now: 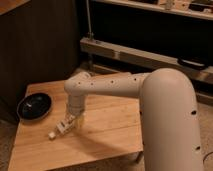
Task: Place the bottle in the ceramic bowl
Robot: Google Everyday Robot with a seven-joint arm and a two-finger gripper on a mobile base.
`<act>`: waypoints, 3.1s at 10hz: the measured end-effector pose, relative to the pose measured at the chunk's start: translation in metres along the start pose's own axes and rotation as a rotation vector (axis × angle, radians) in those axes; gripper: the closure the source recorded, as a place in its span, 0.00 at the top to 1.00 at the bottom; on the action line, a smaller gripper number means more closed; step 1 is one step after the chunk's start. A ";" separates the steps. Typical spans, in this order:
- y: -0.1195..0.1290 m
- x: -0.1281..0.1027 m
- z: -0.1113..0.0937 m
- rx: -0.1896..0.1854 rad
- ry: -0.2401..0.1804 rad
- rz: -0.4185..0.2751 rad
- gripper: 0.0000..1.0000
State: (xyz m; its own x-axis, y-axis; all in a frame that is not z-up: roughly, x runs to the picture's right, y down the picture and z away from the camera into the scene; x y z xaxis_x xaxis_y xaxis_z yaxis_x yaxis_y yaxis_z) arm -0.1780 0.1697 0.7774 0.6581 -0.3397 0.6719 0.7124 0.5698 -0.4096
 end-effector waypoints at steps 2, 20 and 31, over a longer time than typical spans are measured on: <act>-0.012 -0.003 0.008 0.002 -0.008 0.000 0.65; -0.043 -0.017 0.047 -0.119 -0.001 -0.020 0.01; -0.232 -0.077 -0.016 -0.064 0.050 -0.046 0.00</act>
State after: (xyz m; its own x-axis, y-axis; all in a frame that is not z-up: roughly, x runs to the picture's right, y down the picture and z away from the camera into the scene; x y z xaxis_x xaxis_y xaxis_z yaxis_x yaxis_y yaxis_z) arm -0.3903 0.0519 0.8104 0.6342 -0.4023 0.6602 0.7554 0.5043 -0.4184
